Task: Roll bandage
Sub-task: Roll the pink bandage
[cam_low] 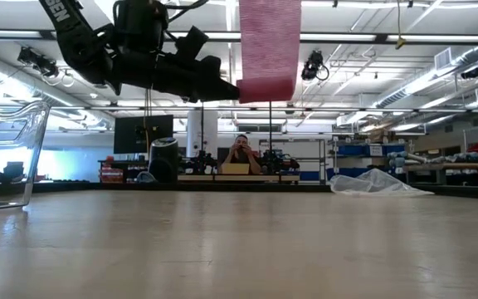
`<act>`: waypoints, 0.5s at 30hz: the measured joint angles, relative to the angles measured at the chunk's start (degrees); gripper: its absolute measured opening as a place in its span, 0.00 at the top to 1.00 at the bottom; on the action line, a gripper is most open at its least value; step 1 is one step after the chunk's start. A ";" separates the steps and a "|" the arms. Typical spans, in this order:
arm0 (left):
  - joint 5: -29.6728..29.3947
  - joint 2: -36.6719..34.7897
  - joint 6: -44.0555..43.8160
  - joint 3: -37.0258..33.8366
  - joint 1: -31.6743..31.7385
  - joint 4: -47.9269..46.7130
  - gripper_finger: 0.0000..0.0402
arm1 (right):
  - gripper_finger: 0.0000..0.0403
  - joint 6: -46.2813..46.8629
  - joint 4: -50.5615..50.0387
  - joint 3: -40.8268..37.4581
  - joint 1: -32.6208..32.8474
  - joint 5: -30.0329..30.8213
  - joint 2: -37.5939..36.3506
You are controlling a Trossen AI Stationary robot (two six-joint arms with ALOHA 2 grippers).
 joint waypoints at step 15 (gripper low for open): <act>9.51 -0.02 0.23 0.00 -2.84 -1.75 0.99 | 1.00 -2.58 0.68 1.10 -5.85 0.68 2.24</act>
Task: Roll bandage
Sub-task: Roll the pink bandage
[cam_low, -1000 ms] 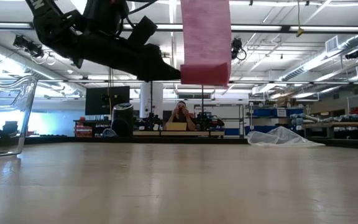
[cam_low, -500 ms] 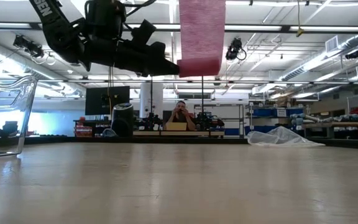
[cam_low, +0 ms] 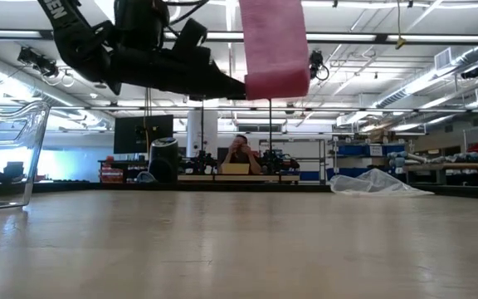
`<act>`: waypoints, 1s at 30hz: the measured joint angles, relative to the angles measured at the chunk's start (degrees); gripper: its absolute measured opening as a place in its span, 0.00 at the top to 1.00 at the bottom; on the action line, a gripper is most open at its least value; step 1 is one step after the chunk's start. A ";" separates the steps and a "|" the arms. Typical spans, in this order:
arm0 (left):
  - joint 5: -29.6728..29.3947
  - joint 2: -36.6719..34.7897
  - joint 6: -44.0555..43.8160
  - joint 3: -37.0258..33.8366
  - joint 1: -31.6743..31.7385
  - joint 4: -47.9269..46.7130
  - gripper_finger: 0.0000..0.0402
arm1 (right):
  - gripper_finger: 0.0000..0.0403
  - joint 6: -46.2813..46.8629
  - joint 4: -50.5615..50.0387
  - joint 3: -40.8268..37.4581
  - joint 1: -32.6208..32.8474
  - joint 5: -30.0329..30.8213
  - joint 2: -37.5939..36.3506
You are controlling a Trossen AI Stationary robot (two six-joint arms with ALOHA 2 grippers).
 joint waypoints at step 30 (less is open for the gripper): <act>-11.30 0.00 7.16 0.02 -26.03 10.38 0.99 | 0.99 9.28 -31.75 3.47 -22.24 -3.78 3.61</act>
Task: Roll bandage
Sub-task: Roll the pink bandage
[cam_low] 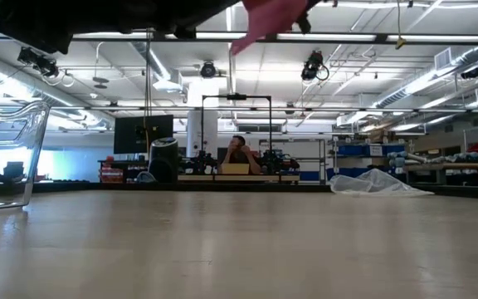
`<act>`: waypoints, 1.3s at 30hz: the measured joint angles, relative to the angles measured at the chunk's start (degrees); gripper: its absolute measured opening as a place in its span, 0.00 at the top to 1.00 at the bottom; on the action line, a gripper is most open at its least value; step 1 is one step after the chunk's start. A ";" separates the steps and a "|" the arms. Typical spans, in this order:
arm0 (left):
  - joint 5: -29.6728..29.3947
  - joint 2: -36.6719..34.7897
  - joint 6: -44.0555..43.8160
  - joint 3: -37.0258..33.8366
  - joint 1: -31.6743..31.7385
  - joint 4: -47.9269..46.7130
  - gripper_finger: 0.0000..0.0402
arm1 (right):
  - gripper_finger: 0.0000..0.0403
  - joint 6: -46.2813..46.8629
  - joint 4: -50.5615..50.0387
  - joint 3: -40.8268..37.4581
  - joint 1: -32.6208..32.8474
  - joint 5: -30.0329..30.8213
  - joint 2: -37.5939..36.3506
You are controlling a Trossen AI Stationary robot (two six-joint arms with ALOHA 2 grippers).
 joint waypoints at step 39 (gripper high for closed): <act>-3.78 -0.29 -6.18 0.00 -2.36 -1.63 0.99 | 0.36 2.77 -22.80 -3.48 -0.01 -10.76 -6.78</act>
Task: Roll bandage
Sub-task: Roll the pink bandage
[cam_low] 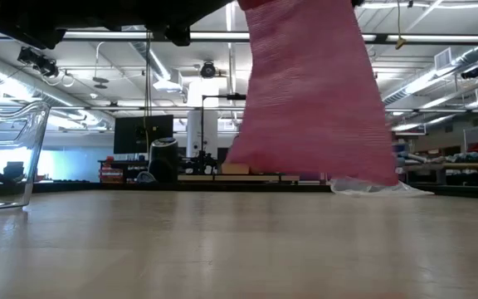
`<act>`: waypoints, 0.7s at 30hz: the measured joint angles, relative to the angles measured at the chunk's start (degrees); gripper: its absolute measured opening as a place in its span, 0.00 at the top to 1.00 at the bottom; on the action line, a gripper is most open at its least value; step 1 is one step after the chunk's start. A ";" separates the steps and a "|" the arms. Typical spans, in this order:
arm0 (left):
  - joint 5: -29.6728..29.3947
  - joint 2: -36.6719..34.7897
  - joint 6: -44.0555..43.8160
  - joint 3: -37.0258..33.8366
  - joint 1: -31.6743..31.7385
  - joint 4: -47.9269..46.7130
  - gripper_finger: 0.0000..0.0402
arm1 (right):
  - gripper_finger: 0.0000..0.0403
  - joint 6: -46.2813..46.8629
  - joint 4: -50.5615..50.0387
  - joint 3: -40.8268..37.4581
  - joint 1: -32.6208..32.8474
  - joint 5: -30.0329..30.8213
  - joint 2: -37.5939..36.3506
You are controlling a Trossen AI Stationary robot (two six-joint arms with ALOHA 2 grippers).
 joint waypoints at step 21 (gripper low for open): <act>6.97 -17.18 -2.72 0.17 10.81 -15.00 0.99 | 0.35 8.65 78.38 -56.93 13.56 -1.89 -16.43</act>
